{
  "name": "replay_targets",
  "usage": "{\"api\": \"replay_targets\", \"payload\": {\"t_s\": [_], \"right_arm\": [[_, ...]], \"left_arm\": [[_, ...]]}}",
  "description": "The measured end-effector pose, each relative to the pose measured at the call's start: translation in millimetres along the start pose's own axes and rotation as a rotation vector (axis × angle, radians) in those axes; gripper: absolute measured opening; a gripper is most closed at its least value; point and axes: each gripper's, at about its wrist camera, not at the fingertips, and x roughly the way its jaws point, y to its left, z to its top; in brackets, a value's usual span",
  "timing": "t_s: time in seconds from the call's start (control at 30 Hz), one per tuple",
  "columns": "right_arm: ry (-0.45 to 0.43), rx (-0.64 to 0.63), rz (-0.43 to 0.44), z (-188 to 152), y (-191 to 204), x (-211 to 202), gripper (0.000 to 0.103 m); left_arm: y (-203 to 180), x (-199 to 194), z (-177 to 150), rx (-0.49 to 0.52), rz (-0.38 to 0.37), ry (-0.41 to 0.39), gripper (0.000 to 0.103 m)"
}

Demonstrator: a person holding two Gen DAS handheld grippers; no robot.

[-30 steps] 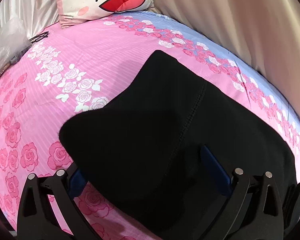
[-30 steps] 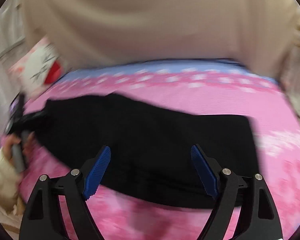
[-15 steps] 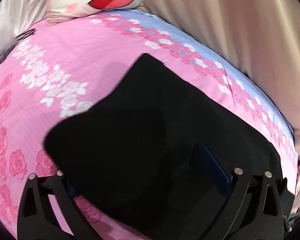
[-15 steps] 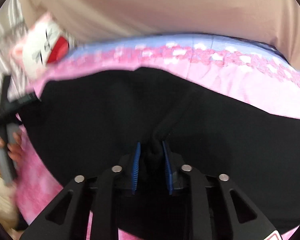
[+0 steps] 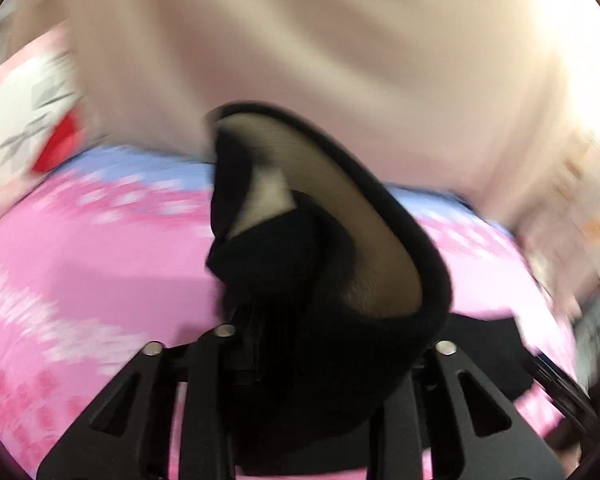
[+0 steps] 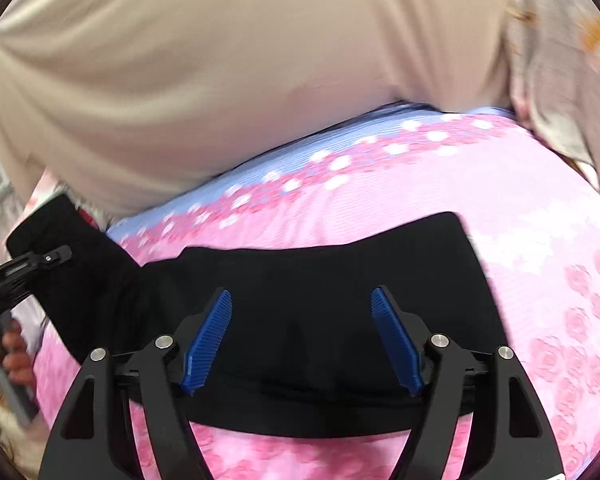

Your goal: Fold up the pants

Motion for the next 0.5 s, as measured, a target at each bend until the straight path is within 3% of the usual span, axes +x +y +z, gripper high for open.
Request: {"api": "replay_targets", "payload": {"t_s": [0.03,0.1,0.17,0.2,0.23,0.33,0.4,0.5], "right_arm": [[0.004,0.021,0.002,-0.9,-6.7,0.6,0.071],[0.024,0.071,0.011,-3.8,-21.2,4.1,0.071],[0.038,0.097,0.016,-7.9,-32.3,2.9,0.071],[0.038,0.100,0.012,-11.6,-35.4,2.8,0.071],[0.045,0.102,0.015,-12.7,-39.4,2.6,0.071],[0.071,0.113,0.062,-12.2,-42.6,8.2,0.071],[0.094,0.113,0.132,-6.8,-34.5,16.5,0.071],[0.135,0.079,0.232,0.3,-8.4,33.4,0.074]], "left_arm": [[-36.4,10.3,-9.1,0.072,-0.057,0.042,0.067],[-76.9,34.6,-28.9,0.169,-0.063,0.138,0.098],[-104.7,52.6,-53.1,0.219,-0.038,0.206,0.096],[-108.1,51.0,-57.8,0.217,-0.061,0.206,0.096],[-108.7,42.5,-60.9,0.202,-0.099,0.192,0.097],[-95.4,15.1,-52.6,0.170,-0.115,0.134,0.098],[-83.8,-2.3,-48.0,0.159,-0.099,0.107,0.098],[-56.7,-21.5,-41.3,0.123,-0.012,0.065,0.098]]}}
